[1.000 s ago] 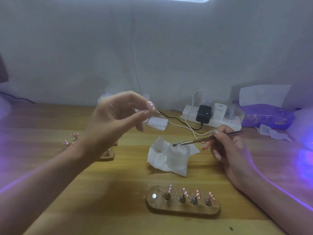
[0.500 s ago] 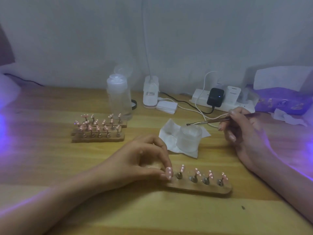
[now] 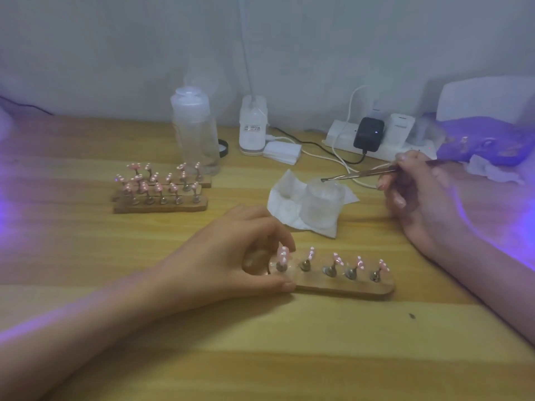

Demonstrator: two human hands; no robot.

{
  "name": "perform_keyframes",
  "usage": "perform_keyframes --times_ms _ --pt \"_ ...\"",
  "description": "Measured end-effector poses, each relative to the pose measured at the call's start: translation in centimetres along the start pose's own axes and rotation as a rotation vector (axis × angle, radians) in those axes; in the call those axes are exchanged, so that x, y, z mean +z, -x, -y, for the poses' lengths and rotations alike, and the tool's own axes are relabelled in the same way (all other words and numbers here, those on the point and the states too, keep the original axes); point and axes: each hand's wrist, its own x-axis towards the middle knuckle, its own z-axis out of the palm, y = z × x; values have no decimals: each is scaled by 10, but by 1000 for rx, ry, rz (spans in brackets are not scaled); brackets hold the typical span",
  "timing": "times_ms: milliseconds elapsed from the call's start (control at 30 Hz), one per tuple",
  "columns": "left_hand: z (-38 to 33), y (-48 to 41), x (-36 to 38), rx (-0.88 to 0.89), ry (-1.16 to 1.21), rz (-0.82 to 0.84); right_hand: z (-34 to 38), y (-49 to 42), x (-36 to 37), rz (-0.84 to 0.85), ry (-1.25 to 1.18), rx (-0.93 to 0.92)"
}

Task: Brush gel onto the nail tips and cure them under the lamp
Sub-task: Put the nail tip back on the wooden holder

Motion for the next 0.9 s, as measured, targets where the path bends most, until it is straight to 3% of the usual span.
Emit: perform_keyframes --times_ms 333,533,733,900 --pt "-4 9 -5 -43 -98 4 0 0 -1 1 -2 12" --pt "-18 4 7 -107 115 -87 1 2 0 16 17 2" --pt "-23 1 15 -88 155 -165 2 3 2 16 17 8" --pt "-25 6 17 4 21 -229 1 2 -1 -23 -3 -33"
